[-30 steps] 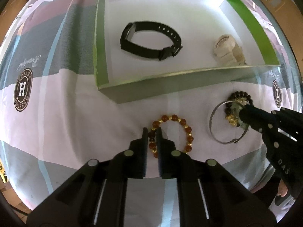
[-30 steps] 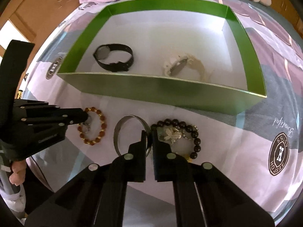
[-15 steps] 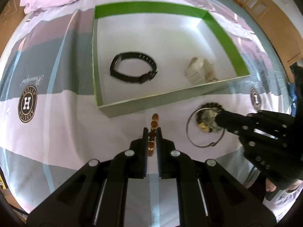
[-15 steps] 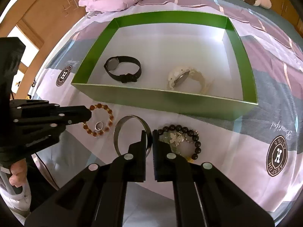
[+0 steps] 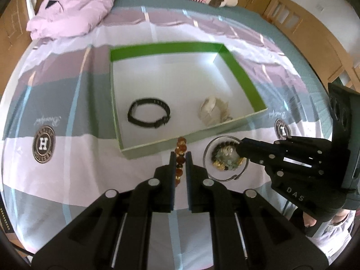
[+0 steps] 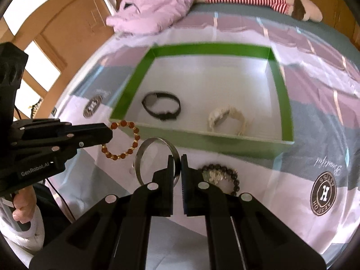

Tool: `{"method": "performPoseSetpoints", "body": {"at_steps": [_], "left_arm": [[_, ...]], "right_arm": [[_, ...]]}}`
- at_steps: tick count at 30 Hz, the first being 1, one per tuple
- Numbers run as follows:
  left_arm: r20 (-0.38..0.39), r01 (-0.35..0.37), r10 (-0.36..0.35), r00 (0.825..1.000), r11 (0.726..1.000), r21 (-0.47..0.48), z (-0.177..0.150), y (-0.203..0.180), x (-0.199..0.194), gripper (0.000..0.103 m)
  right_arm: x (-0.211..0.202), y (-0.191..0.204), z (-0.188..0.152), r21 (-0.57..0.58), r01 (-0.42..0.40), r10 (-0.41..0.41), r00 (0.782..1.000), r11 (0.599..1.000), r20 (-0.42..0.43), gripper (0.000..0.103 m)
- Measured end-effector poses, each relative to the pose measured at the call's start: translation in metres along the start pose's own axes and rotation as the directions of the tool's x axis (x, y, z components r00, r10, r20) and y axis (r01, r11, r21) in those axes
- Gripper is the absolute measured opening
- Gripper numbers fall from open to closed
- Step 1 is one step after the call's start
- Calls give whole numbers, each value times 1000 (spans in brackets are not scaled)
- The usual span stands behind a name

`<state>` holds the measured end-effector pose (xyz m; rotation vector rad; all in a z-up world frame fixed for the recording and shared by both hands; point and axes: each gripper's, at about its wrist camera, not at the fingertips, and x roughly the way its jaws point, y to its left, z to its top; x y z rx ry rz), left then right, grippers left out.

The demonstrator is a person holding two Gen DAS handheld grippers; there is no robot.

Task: Organize jewelry
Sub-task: 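Carry the bracelet and bangle into the green box and open both tools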

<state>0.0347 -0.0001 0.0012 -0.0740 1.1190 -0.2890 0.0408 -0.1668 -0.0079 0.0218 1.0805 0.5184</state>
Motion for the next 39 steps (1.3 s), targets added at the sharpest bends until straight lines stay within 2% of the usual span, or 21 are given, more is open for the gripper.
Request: {"method": "performPoseSetpoints", "body": {"at_steps": [3, 7, 13, 22, 23, 26, 32, 35, 37, 39], "left_arm": [[63, -9, 9, 998, 1000, -2, 6, -2, -13, 8], [160, -53, 55, 986, 998, -16, 13, -2, -26, 8], [196, -126, 129, 972, 992, -25, 32, -3, -7, 8], [138, -119, 127, 982, 991, -66, 40, 14, 24, 8], [132, -116, 124, 983, 991, -67, 40, 15, 25, 8], [132, -126, 136, 982, 989, -77, 38, 17, 26, 13], [127, -114, 123, 984, 991, -77, 36, 16, 22, 14], [118, -117, 123, 985, 991, -61, 32, 13, 19, 22], [111, -109, 114, 987, 993, -49, 27, 11, 16, 23], [91, -104, 105, 990, 994, -21, 18, 7, 13, 27]], "right_arm": [[-12, -1, 6, 13, 14, -15, 997, 1000, 79, 6], [-20, -6, 14, 44, 44, -51, 981, 998, 188, 6], [3, -19, 29, 75, 151, -165, 956, 986, 244, 6], [32, -25, 32, 72, 176, -187, 962, 982, 199, 7], [33, -25, 31, 76, 180, -192, 961, 981, 197, 10], [29, -27, 31, 104, 154, -172, 965, 983, 200, 39], [17, -24, 30, 113, 127, -147, 970, 985, 193, 40], [13, -24, 28, 112, 125, -143, 976, 986, 167, 40], [10, -24, 25, 109, 112, -127, 982, 988, 139, 42], [8, -26, 15, 85, 97, -104, 992, 992, 77, 48]]}}
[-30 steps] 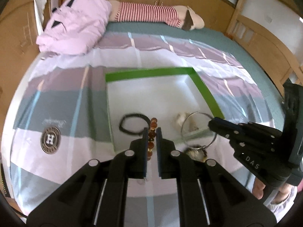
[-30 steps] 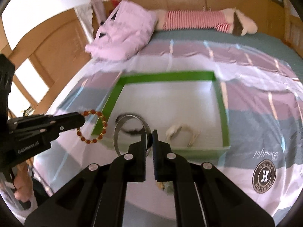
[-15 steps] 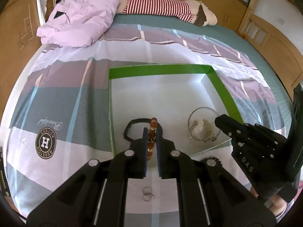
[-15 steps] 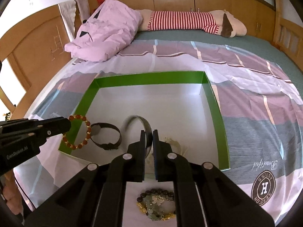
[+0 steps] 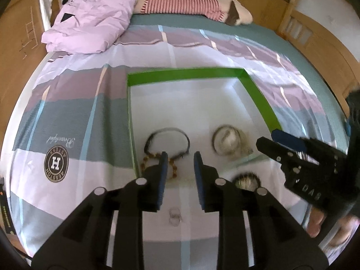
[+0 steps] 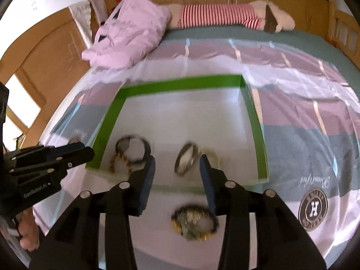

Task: Organize jewelry
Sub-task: 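Carry the bracelet and bangle into the green box and open both tools, then move the left tool to the silver rings while the right tool reaches the black bead bracelets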

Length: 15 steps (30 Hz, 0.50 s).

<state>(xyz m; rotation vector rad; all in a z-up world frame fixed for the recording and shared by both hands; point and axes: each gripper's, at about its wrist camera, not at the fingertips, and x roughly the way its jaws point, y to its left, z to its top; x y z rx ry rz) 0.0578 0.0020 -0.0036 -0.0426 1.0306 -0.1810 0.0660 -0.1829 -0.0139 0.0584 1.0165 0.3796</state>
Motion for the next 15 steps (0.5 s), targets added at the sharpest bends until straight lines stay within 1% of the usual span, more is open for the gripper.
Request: {"method": "performPoseSetpoints", "body": {"at_steps": [1, 2, 3, 4, 6, 7, 8, 9, 10, 12, 13, 14, 15], "left_arm": [[-21, 5, -5, 1000, 1000, 22, -5, -2, 0, 36], [-60, 15, -12, 998, 998, 58, -13, -6, 1, 44], [-81, 21, -15, 997, 997, 75, -17, -9, 2, 44], [-101, 23, -14, 995, 995, 94, -22, -12, 4, 44], [-130, 24, -7, 992, 991, 131, -29, -19, 7, 44], [-139, 21, -2, 990, 990, 140, -31, -22, 9, 44], [-151, 17, 5, 988, 989, 145, -33, -24, 13, 44], [-160, 14, 10, 987, 989, 145, -34, -24, 15, 44], [-171, 8, 17, 985, 990, 142, -35, -23, 19, 44], [-184, -1, 25, 983, 991, 130, -37, -19, 24, 44], [-194, -3, 27, 981, 992, 124, -37, -17, 27, 44], [-205, -5, 30, 978, 993, 120, -37, -15, 30, 44], [-211, -8, 33, 977, 993, 117, -38, -15, 32, 45]], "right_arm": [[0, -1, -7, -22, -7, 6, 999, 1000, -40, 49], [2, -1, -13, -45, -20, 16, 997, 999, -78, 50], [7, 1, -20, -82, -39, 27, 989, 996, -143, 50], [13, 3, -25, -103, -36, 17, 983, 994, -184, 50], [22, 3, -29, -102, -16, -6, 977, 995, -212, 50], [27, 3, -30, -98, -19, -4, 974, 995, -227, 49], [35, 4, -33, -92, -31, 6, 967, 995, -253, 47], [43, 4, -37, -86, -33, 7, 959, 996, -282, 44], [51, 3, -40, -79, -16, -8, 953, 997, -303, 44], [60, 1, -44, -73, 14, -36, 947, 997, -319, 44], [64, 2, -46, -77, 16, -40, 943, 997, -330, 44], [67, 4, -47, -81, 17, -43, 941, 997, -336, 41], [69, 6, -49, -89, 19, -49, 937, 996, -346, 31]]}}
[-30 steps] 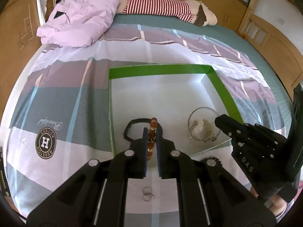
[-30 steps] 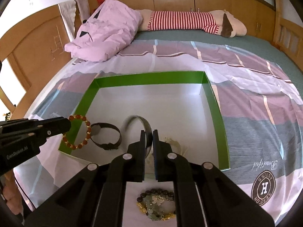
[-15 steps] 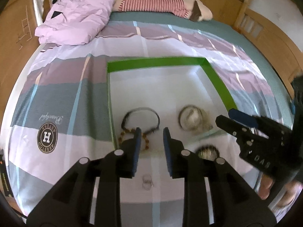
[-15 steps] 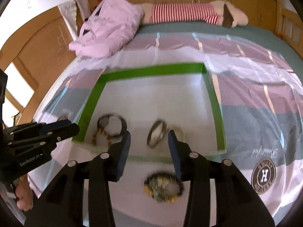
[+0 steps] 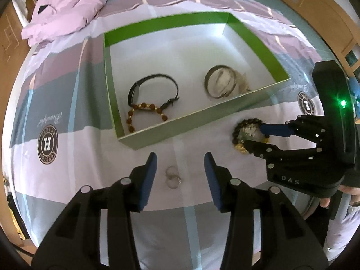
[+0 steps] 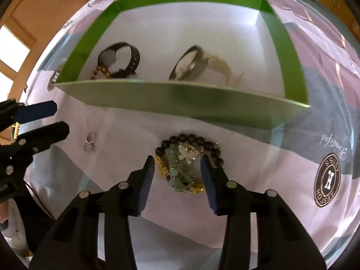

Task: Organize jewelry
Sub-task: 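Move the left tool to the silver rings while the right tool reaches the black bead bracelets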

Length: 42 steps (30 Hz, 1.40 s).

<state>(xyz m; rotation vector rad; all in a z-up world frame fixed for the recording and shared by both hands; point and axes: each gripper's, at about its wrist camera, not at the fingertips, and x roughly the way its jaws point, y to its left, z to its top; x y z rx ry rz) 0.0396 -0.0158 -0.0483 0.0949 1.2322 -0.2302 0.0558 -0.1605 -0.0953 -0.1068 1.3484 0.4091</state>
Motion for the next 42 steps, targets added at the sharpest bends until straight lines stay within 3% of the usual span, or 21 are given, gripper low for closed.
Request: {"method": "performPoseSetpoints", "body": {"at_steps": [1, 2, 4, 10, 12, 13, 16, 19, 23, 26, 29, 31, 42], "left_arm": [[-11, -2, 2, 1000, 1000, -6, 0, 1, 3, 47], [-19, -3, 3, 1000, 1000, -12, 1, 2, 5, 48], [-42, -5, 4, 999, 1000, -24, 0, 5, 12, 48], [-105, -19, 12, 994, 998, -64, -1, 14, 32, 48], [-138, 1, -12, 990, 997, -79, -3, 16, 42, 39], [-160, 11, -25, 987, 996, -88, -5, 16, 48, 23], [-204, 36, -58, 977, 993, -111, -8, 17, 60, 19], [-189, 9, -27, 982, 995, -97, -8, 16, 61, 19], [-179, -1, -16, 984, 995, -95, -7, 17, 60, 31], [-193, -14, -3, 981, 996, -84, -7, 17, 65, 32], [-202, -25, 8, 979, 996, -84, -7, 17, 72, 30], [-191, -32, 14, 981, 996, -88, -5, 15, 72, 18], [-88, -25, 19, 996, 997, -71, 4, 7, 41, 18]], "right_arm": [[3, 3, -1, -8, 4, -4, 1000, 1000, -9, 27], [4, 5, -2, -18, -2, 1, 1000, 1000, -14, 15], [2, 9, -4, -31, -3, 2, 1000, 1000, -11, 8], [-11, 14, -3, -31, -26, 27, 999, 999, 28, 7], [-9, 11, -2, -26, -22, 22, 999, 999, 26, 7], [-10, 9, -2, -24, -20, 21, 999, 1000, 24, 7], [-10, 8, -3, -20, -22, 22, 1000, 1000, 23, 7], [-15, 8, -2, -18, -29, 30, 999, 999, 33, 7], [-16, 5, -2, -14, -31, 32, 999, 999, 35, 7], [-14, 4, -1, -12, -32, 32, 999, 999, 31, 7], [-12, 5, 0, -12, -33, 33, 999, 999, 27, 7], [-14, 3, 0, -10, -36, 36, 999, 999, 33, 7], [-33, -6, 1, 11, -47, 46, 995, 999, 83, 7]]}}
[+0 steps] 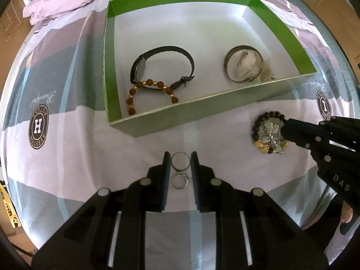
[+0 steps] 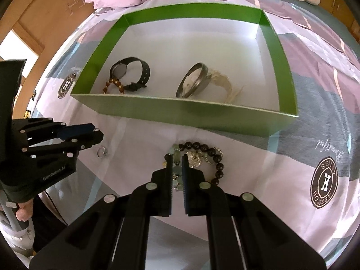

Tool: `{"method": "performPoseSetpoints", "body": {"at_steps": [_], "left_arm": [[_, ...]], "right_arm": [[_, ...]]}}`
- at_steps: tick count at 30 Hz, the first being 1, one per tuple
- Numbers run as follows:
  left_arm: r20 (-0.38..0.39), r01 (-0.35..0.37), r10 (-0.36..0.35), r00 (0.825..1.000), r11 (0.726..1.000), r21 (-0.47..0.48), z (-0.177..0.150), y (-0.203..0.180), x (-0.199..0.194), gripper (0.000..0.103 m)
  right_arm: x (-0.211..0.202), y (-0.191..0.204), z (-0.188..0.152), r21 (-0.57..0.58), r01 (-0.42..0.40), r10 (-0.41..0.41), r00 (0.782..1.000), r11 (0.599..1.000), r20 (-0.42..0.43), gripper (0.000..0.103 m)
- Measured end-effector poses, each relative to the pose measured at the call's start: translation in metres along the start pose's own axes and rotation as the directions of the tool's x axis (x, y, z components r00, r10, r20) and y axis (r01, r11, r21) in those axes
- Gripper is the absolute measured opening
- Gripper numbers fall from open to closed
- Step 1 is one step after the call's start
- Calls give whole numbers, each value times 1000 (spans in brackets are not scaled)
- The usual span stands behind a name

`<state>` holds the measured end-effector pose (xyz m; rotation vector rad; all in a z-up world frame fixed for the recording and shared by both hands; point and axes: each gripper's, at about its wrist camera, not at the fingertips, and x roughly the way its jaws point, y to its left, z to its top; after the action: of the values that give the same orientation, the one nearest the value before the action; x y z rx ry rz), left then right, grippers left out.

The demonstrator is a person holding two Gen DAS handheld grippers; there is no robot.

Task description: Organize jewelry

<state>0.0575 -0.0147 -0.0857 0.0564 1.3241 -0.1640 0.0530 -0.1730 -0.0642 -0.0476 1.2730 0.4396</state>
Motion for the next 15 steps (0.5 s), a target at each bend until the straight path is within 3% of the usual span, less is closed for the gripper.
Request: {"method": "performPoseSetpoints", "body": {"at_steps": [5, 9, 15], "left_arm": [[9, 7, -7, 1000, 1000, 2, -2, -11, -3, 18], [23, 11, -11, 1000, 1000, 0, -9, 3, -10, 18], [21, 4, -4, 1000, 1000, 6, -9, 2, -11, 18]], "right_arm": [[-11, 0, 1, -4, -14, 14, 1000, 1000, 26, 7], [-16, 2, 1, -7, -33, 33, 999, 999, 43, 7], [-10, 3, 0, -10, -21, 21, 999, 1000, 25, 7]]}}
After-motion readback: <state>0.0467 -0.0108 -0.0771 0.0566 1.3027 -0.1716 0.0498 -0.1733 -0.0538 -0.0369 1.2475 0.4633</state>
